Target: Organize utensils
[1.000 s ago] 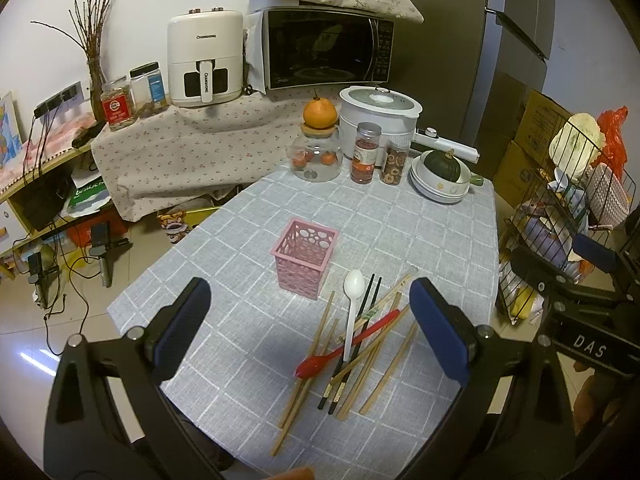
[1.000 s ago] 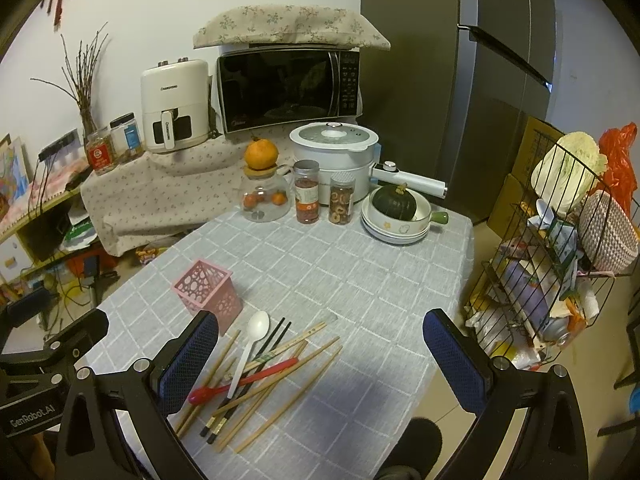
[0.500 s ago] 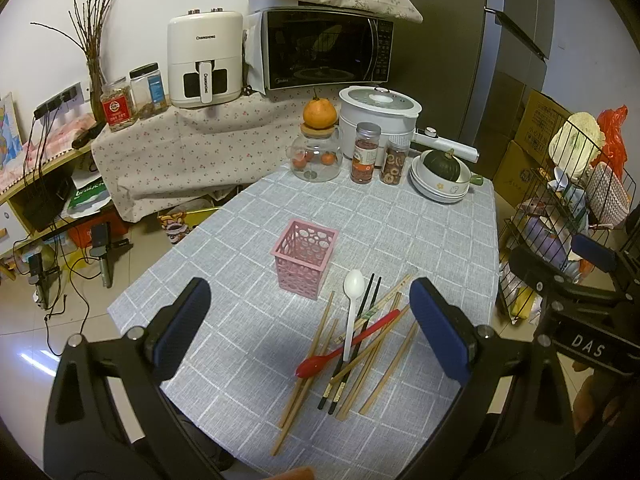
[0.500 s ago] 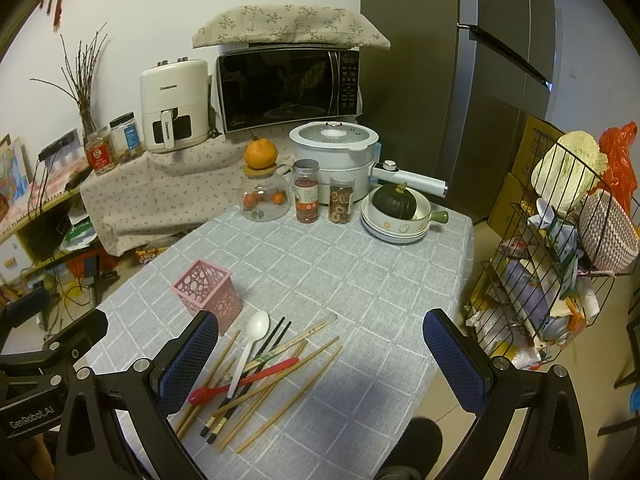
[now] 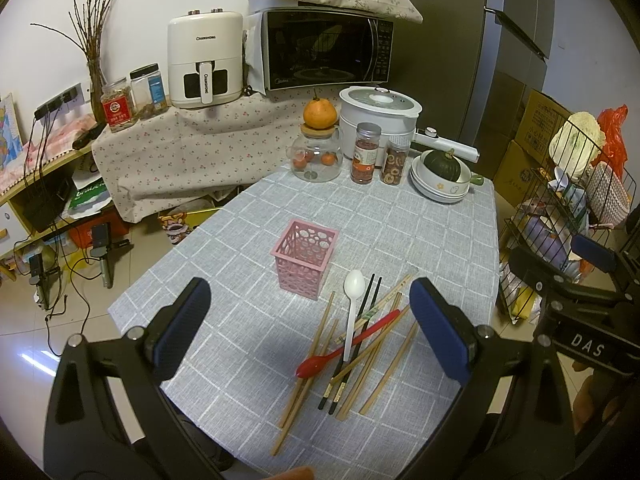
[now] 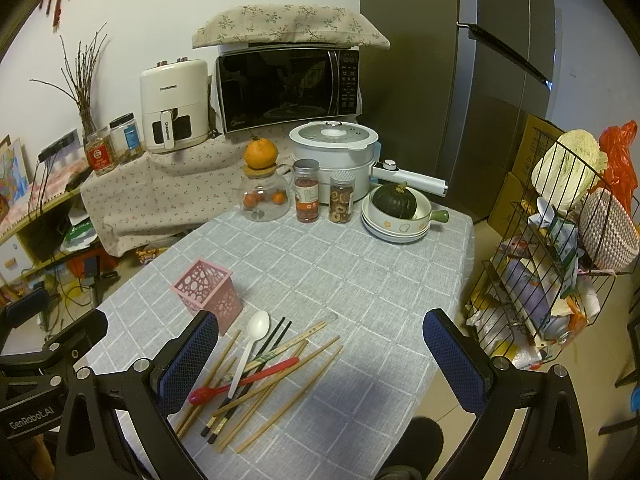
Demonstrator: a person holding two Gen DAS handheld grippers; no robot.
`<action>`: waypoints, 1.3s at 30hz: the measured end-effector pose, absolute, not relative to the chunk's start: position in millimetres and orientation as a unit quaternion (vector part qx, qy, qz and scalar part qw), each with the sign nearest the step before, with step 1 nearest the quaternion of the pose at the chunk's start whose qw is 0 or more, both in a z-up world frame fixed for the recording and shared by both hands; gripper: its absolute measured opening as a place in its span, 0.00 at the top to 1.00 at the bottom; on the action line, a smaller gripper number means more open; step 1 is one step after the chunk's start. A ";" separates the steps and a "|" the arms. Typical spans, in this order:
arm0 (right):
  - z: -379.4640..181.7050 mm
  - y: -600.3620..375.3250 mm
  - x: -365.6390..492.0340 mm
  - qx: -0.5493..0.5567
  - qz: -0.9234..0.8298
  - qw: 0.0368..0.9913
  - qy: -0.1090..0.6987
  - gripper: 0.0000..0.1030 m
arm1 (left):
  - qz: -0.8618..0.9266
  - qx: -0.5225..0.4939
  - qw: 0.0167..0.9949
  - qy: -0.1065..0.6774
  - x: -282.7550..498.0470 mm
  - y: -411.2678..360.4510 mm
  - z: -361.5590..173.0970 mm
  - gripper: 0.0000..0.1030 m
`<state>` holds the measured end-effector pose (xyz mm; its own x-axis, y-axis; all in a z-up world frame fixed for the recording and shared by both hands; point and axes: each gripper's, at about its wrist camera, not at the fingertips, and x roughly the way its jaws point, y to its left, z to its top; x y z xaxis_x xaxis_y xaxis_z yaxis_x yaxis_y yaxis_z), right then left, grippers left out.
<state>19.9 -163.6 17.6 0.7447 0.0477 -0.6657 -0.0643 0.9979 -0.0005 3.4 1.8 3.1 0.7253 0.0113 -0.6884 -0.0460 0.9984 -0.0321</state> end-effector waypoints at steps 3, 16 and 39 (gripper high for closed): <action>17.6 -163.7 19.9 -0.012 0.030 0.934 0.356 0.00 | 0.016 -0.024 0.929 0.370 3.7 1.9 3.1 0.03; 16.3 -164.2 20.1 -0.012 0.030 0.934 0.357 0.00 | 0.016 -0.022 0.928 0.371 3.5 1.5 3.3 0.03; -17.2 -181.8 63.5 0.009 0.039 0.889 0.456 0.00 | -0.064 -0.022 0.873 0.484 56.1 4.1 -40.3 0.04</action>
<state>63.5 -181.8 -17.2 0.5813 0.0774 -0.8100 -0.0602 0.9968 0.0520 56.1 4.1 -40.3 0.5240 -0.1333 -0.8412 0.0913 0.9908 -0.1001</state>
